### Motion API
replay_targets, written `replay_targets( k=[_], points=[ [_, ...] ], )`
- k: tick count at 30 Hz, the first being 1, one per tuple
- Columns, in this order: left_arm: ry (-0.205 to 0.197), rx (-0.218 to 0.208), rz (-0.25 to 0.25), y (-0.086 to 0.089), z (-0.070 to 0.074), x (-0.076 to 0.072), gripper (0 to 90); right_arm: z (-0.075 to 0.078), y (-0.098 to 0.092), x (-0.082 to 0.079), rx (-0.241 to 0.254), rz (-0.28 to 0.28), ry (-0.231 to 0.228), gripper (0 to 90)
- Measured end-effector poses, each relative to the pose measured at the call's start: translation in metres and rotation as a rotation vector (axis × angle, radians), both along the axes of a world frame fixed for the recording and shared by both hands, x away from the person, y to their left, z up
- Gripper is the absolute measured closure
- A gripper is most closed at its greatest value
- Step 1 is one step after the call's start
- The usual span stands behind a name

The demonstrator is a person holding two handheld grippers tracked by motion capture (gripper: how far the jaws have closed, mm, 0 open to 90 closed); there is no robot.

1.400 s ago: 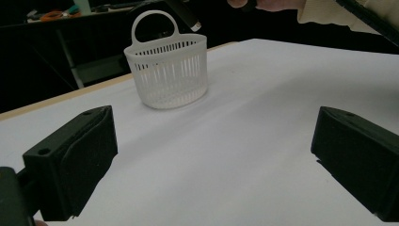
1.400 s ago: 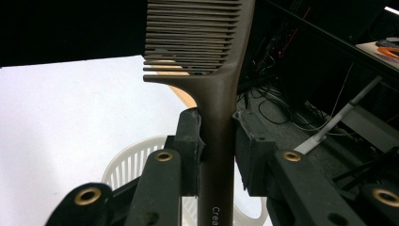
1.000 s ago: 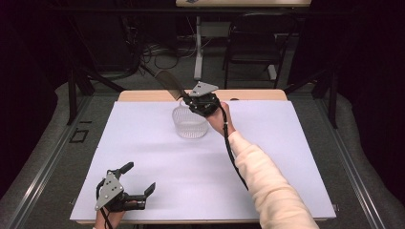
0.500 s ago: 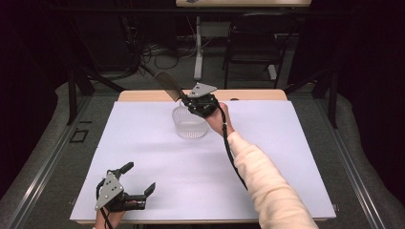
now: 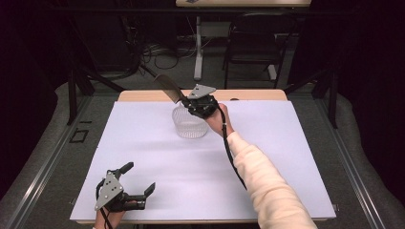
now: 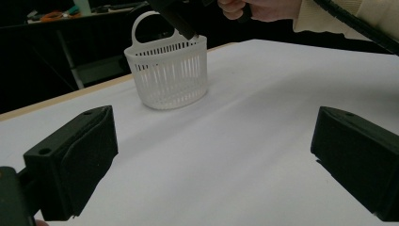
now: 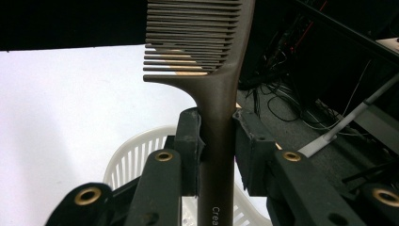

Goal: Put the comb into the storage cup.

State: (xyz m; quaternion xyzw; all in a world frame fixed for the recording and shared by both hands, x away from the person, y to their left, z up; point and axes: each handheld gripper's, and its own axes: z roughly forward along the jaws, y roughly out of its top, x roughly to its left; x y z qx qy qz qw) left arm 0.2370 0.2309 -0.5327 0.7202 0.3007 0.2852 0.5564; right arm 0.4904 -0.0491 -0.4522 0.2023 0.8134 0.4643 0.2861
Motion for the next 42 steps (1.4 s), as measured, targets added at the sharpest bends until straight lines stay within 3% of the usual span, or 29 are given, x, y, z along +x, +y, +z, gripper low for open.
replay_targets(
  k=[42],
  points=[
    [-0.001, 0.001, 0.003, 0.000, 0.000, 0.000, 1.3, -0.019, -0.003, 0.004, -0.049, 0.018, 0.042, 72.6]
  ],
)
